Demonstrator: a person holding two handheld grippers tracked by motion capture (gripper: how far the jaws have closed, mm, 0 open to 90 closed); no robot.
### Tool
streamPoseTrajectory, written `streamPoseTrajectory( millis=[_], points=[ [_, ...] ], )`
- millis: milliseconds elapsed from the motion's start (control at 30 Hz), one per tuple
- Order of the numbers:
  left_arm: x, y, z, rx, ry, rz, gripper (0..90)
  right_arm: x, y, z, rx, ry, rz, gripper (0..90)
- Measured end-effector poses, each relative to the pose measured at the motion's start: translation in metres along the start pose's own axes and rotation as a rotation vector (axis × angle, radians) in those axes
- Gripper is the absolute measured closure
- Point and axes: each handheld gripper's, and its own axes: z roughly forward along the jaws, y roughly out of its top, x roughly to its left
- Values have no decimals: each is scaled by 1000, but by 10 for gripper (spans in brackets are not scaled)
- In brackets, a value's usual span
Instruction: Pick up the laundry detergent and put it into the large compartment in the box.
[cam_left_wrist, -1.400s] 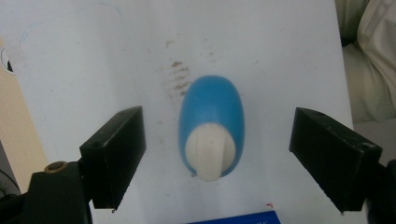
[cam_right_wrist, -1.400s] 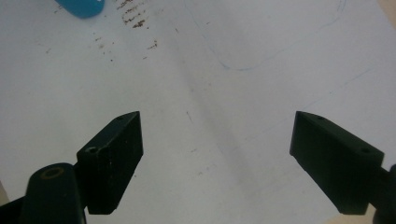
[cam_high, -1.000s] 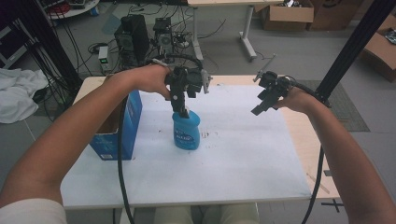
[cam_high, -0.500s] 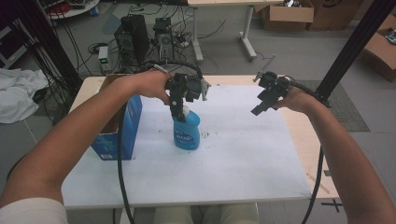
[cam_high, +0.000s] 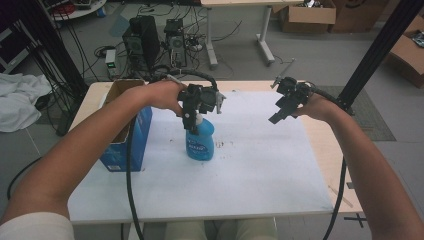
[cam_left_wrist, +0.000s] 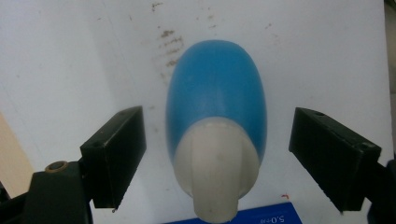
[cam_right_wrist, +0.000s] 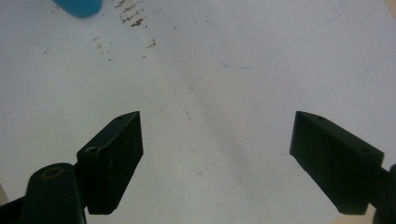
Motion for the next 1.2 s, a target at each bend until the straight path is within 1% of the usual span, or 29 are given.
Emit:
streamPoseTrajectory(
  millis=[67, 200, 267, 433, 467, 500, 767, 1200],
  points=[
    [0, 0, 1, 9, 0, 0, 193, 0, -1, 0, 1, 1, 1, 173],
    [1, -1, 4, -2, -1, -7, 192, 0, -1, 1, 4, 1, 4, 173],
    [1, -2, 9, 3, -2, -8, 197, 0, -1, 0, -2, 1, 2, 173],
    [1, -4, 15, 8, -10, -9, 199, -1, -1, 0, 0, 2, 2, 173],
    [1, -4, 16, 7, -11, -19, 200, -1, -1, 0, -1, 0, 2, 173],
    [1, -4, 16, 11, -10, -12, 199, 0, -1, 0, -1, 2, 4, 174],
    [1, -5, 27, 12, -18, -18, 198, 0, -2, -2, -2, -1, 4, 173],
    [2, -6, 31, 10, -23, -26, 216, 0, -1, -2, -6, 2, 2, 176]
  ],
)
